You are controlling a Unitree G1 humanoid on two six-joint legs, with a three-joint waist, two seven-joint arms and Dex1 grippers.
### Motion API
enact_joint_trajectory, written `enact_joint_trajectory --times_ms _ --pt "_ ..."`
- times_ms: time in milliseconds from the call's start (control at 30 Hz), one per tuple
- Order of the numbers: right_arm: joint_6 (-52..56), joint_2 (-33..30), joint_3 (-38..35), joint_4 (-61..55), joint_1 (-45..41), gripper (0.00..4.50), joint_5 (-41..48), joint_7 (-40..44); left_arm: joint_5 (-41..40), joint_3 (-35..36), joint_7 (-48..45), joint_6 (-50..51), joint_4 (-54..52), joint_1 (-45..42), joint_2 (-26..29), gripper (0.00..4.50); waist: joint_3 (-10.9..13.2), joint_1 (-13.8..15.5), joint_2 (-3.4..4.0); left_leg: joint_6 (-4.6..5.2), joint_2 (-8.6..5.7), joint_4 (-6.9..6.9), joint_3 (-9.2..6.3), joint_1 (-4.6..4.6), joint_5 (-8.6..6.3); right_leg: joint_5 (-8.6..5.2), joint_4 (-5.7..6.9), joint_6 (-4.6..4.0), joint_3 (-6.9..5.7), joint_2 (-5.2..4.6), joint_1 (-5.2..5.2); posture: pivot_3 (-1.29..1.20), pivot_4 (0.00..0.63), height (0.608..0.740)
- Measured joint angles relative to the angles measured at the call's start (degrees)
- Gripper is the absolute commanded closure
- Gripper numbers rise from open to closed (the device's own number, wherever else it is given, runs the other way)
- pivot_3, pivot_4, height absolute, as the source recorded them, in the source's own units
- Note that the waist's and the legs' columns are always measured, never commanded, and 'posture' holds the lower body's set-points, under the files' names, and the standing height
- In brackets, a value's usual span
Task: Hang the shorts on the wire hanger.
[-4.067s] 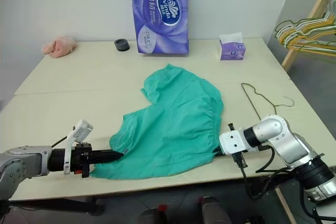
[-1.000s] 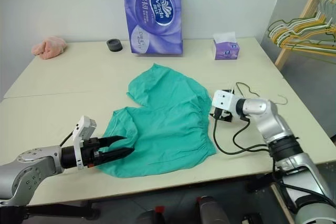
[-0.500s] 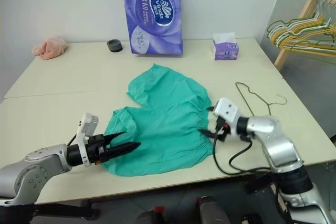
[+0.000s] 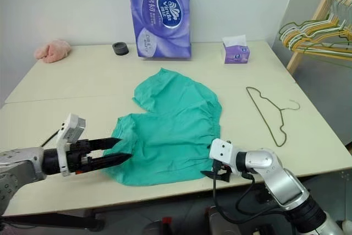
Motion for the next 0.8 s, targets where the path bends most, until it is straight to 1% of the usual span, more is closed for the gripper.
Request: enact_joint_trajectory --times_ms 67,133,200,333,367,467,500,533,600,633,733,800 --pt "-0.14 -0.04 0.00 0.19 -0.06 0.17 -0.12 -0.08 7.27 -1.30 -3.08 -7.39 5.91 1.47 5.28 0.72 0.00 0.10 -0.01 0.00 0.01 -0.01 0.01 0.11 0.00 -0.01 0.01 -0.04 -0.01 0.01 0.05 -0.13 0.093 0.740" --pt "-0.22 -0.01 -0.01 0.44 -0.18 0.17 -0.20 -0.09 13.03 -1.39 -4.69 -13.01 14.92 -0.25 8.66 0.72 -0.01 0.21 -0.01 0.00 0.02 0.00 0.00 0.15 0.00 0.00 0.03 -0.05 -0.03 0.04 0.07 -0.13 0.092 0.740" --pt "-0.25 -0.01 -0.02 0.60 -0.26 0.17 -0.28 -0.08 16.03 -1.26 -6.02 -16.88 19.66 -2.56 9.85 0.72 -0.04 0.36 -0.06 0.00 0.03 0.00 0.01 0.15 0.00 0.00 0.01 -0.04 -0.04 -0.01 0.12 -0.13 0.092 0.740" --pt "-0.63 0.21 0.02 1.01 -0.54 0.17 -0.31 -0.07 17.09 -1.77 -7.97 -19.71 23.84 -8.87 9.41 0.72 -0.13 0.34 -0.23 0.01 0.07 0.01 0.05 0.00 0.00 0.03 -0.04 0.02 -0.04 -0.12 0.06 -0.13 0.094 0.740" --pt "-0.97 0.29 -0.08 1.03 -0.50 0.17 -0.20 -0.05 16.55 -1.70 -7.85 -19.33 24.89 -11.44 8.78 0.72 -0.16 0.36 -0.27 0.01 0.06 0.01 0.04 -0.06 0.00 0.03 -0.04 0.02 -0.05 -0.12 0.02 -0.14 0.095 0.740" --pt "-3.25 3.32 -1.99 0.67 -0.78 0.17 2.71 0.19 10.38 1.45 -2.92 -14.51 27.08 -23.72 1.47 0.72 -0.17 0.72 -0.29 0.01 0.02 0.14 -0.07 -0.31 0.00 0.06 -0.02 0.06 -0.14 -0.02 -0.10 -0.14 0.095 0.740" --pt "-3.98 4.32 -3.12 -0.45 -0.92 0.17 4.79 0.53 7.22 3.07 -0.56 -12.22 26.50 -27.17 -1.87 0.72 -0.17 0.79 -0.28 0.01 0.04 0.15 -0.08 -0.32 0.00 0.07 -0.01 0.07 -0.12 -0.02 -0.10 -0.14 0.095 0.740" --pt "-4.60 4.60 -3.92 -1.54 -1.29 0.17 6.13 0.79 5.04 3.71 0.91 -10.48 25.28 -28.18 -3.62 0.72 -0.17 0.73 -0.28 0.01 0.05 0.14 -0.06 -0.31 -0.01 0.08 -0.01 0.07 -0.07 -0.05 -0.09 -0.14 0.095 0.740" --pt "-4.70 4.21 -6.69 -2.93 -1.34 0.17 8.76 1.62 2.02 3.77 3.01 -6.76 22.11 -27.56 -7.44 0.72 -0.18 0.22 -0.27 0.02 0.08 0.11 -0.03 -0.29 -0.01 0.12 0.00 0.04 0.00 -0.21 -0.08 -0.15 0.096 0.740" --pt "-4.33 3.83 -7.89 -3.11 -1.26 0.17 9.91 1.90 1.69 3.11 3.35 -5.77 20.48 -26.08 -8.58 0.72 -0.18 -0.07 -0.27 0.02 0.08 0.11 0.01 -0.29 -0.02 0.23 -0.02 -0.12 0.06 -0.21 -0.09 -0.15 0.095 0.740" --pt "-1.68 2.98 -11.90 -3.60 -0.83 0.17 13.99 1.79 1.95 -1.30 3.75 -4.31 15.98 -20.90 -11.12 0.72 -0.17 -0.21 -0.28 0.02 0.10 0.06 -0.04 -0.30 -0.03 0.23 -0.05 -0.13 0.05 -0.24 -0.11 -0.17 0.098 0.740" --pt "0.73 3.27 -16.39 -3.30 -1.07 0.17 16.38 0.01 2.11 -4.22 4.39 -2.99 13.18 -18.61 -13.35 0.72 -0.17 0.05 -0.27 0.02 0.08 0.06 -0.08 -0.31 -0.03 0.23 -0.04 -0.14 0.00 -0.24 -0.10 -0.18 0.100 0.740"
